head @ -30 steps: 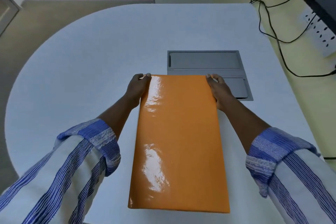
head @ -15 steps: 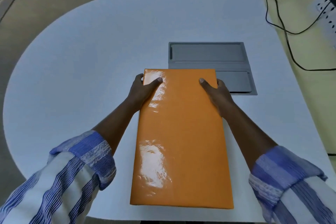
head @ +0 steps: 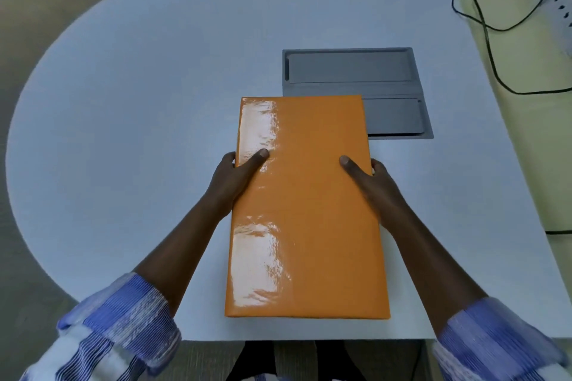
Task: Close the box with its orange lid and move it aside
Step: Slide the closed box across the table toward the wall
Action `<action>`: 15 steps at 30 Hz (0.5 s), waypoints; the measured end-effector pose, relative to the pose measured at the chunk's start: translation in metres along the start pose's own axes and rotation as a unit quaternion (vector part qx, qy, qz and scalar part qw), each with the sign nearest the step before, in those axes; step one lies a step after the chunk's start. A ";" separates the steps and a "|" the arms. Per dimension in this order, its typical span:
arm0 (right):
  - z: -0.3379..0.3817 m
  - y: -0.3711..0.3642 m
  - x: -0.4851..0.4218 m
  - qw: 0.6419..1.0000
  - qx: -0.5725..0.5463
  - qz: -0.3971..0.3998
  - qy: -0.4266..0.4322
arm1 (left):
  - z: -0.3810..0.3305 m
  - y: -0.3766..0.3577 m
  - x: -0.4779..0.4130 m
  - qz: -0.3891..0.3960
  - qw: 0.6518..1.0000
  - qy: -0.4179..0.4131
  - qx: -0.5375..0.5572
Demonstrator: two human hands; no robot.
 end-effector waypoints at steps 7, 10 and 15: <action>0.004 0.002 0.007 1.000 -0.015 0.011 -0.002 | -0.009 -0.002 0.007 -0.003 1.000 0.015 0.002; 0.004 0.002 0.014 0.998 -0.036 0.048 -0.007 | -0.008 -0.007 0.015 0.029 0.998 0.035 0.046; 0.003 0.024 0.023 0.998 -0.047 0.046 0.021 | -0.025 -0.030 0.030 0.017 0.997 0.003 0.075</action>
Point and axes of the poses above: each hand's wrist, its own x-axis away from the middle knuckle, its own y-axis out of the back of the hand, z = x × y, the point moved 6 cm from there along -x, towards the middle knuckle, and after that the axes turned 12 degrees about -y, right-handed, at the moved point
